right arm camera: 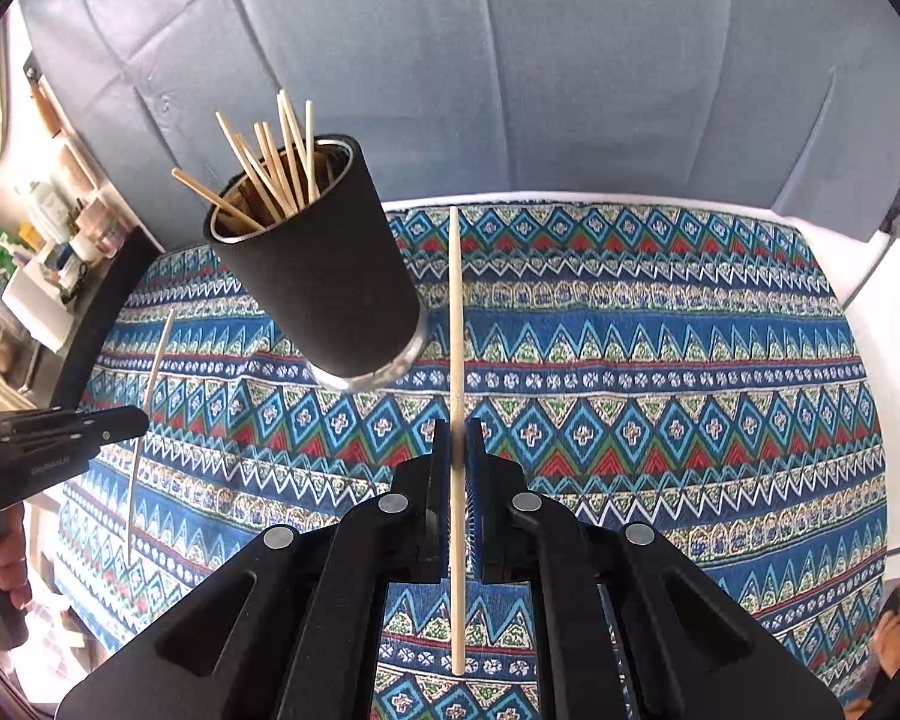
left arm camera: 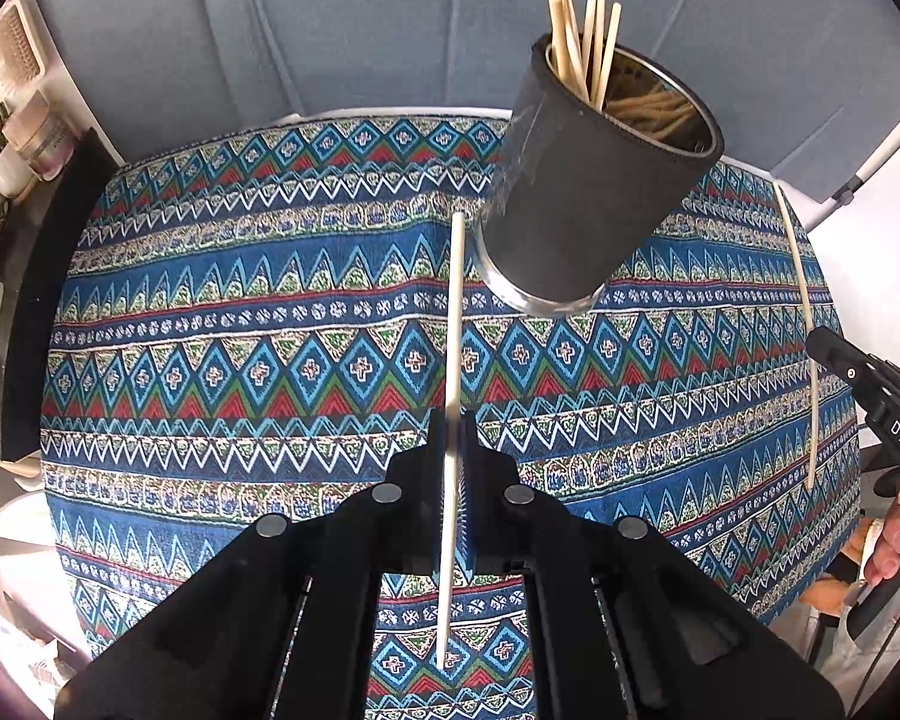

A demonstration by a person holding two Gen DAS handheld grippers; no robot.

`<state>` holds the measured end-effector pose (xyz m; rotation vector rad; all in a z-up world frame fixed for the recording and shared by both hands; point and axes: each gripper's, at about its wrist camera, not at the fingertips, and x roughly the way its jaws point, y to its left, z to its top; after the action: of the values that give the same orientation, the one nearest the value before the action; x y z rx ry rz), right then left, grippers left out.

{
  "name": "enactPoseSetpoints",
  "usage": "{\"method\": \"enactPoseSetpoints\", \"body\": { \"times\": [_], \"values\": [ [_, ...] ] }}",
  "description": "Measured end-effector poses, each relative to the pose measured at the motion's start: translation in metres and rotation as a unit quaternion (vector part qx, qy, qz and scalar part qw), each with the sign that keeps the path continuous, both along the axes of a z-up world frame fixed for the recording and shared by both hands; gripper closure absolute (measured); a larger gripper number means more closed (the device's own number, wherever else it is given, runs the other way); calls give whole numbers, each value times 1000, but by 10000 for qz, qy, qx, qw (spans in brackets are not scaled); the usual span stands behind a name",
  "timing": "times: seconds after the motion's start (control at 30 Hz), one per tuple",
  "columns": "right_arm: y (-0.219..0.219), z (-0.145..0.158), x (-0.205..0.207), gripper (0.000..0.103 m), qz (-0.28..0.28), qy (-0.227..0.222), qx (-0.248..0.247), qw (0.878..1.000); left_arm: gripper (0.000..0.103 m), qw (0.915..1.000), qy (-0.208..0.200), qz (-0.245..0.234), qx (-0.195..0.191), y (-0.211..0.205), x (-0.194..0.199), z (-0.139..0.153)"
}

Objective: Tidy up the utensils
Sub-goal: 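Lift the left tool's stick over the cup while the right tool lifts its stick, then lower the left tool's stick into the cup while the right tool lowers its stick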

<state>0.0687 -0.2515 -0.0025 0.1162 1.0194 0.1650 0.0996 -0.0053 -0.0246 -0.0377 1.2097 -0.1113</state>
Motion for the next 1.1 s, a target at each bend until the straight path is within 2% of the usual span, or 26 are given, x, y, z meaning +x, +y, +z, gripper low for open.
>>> {"method": "enactPoseSetpoints", "body": {
  "times": [0.23,0.4,0.63,0.8,0.9,1.1],
  "values": [
    [11,26,16,98,146,-299,58,9994,98,9982,-592,91,34,7,7,54],
    [28,41,30,98,389,-440,-129,9982,98,9959,-895,118,65,9,14,82],
    [44,66,48,98,573,-681,-82,9960,98,9912,-1321,106,-71,0,30,120],
    [47,80,61,98,607,-845,121,9945,98,9870,-1567,72,-338,-6,47,143],
    [45,85,71,98,649,-920,412,9928,98,9832,-1709,-43,-646,-11,57,156],
    [47,86,97,98,751,-899,856,9894,98,9741,-2065,-360,-848,-26,75,167]
  ]
}}
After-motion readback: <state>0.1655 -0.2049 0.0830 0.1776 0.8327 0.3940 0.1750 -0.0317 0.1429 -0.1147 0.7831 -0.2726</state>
